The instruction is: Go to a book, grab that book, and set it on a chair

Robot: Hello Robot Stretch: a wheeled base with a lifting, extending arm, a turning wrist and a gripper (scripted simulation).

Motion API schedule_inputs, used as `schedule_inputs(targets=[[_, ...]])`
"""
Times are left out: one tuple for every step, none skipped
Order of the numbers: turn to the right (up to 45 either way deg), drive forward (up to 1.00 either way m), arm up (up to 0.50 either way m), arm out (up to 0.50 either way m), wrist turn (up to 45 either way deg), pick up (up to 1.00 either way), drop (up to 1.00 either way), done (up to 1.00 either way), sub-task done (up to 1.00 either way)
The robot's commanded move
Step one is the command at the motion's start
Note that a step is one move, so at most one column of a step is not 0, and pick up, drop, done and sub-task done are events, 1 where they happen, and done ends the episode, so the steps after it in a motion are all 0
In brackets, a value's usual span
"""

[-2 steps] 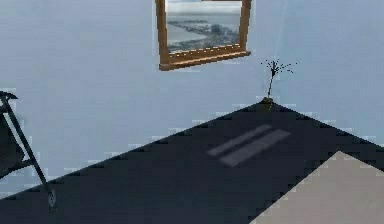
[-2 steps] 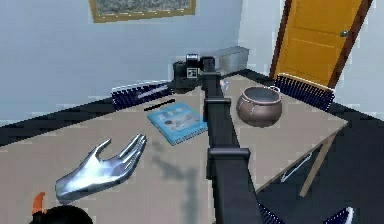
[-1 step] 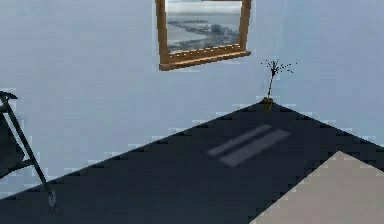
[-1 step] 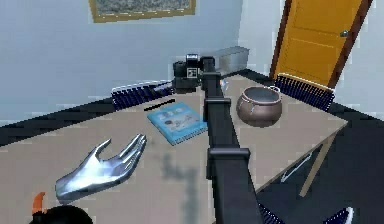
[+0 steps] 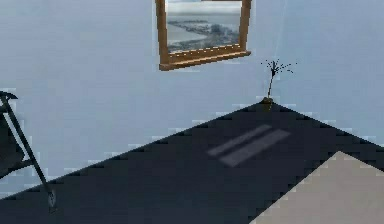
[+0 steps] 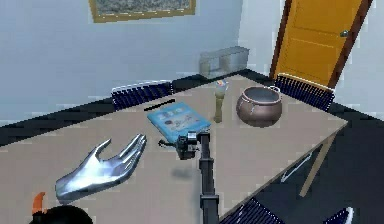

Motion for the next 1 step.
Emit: schedule_inputs(targets=[[0.0, 0.00, 0.00, 0.00, 0.0, 1.00, 0.00, 0.00, 0.00]])
